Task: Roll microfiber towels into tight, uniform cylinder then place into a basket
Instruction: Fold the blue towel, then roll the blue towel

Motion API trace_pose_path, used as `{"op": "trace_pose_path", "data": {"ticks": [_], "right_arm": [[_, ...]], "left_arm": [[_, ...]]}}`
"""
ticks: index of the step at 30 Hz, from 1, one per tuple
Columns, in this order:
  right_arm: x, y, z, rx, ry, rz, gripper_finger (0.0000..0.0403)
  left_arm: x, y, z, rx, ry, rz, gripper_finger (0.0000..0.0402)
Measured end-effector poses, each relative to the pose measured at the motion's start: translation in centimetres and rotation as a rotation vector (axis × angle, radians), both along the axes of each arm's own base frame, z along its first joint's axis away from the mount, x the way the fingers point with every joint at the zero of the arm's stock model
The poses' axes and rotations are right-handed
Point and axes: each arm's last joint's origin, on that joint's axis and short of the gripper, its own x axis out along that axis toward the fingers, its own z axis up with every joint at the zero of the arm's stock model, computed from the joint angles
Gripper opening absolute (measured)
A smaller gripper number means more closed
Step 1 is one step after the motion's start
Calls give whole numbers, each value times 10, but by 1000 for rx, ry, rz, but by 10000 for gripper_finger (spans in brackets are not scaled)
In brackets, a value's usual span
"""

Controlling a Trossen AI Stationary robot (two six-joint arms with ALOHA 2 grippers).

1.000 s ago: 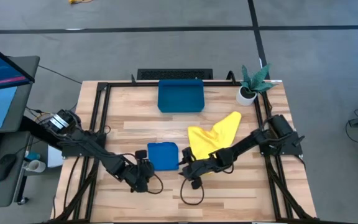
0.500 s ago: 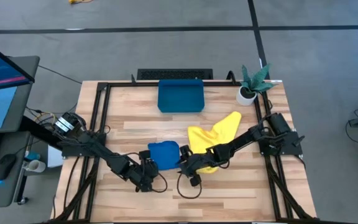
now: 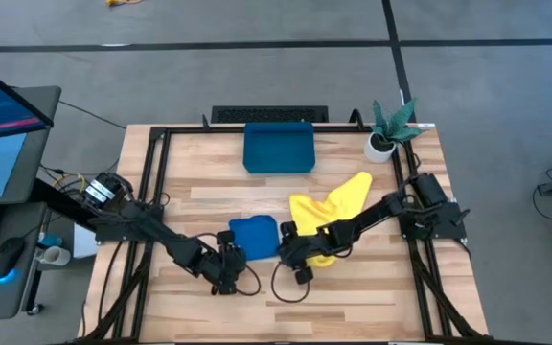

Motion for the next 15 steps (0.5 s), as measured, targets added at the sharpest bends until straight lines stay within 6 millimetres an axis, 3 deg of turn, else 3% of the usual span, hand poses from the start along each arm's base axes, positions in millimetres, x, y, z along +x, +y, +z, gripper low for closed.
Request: {"op": "trace_pose_path", "data": {"ticks": [7,15], "right_arm": [[0,-7,-2,36,28,-63,191],[0,-7,-2,45,31,-72,180]], "left_arm": [[0,-2,10,84,58,-6,171],[9,0,-11,143,88,-7,171]]}}
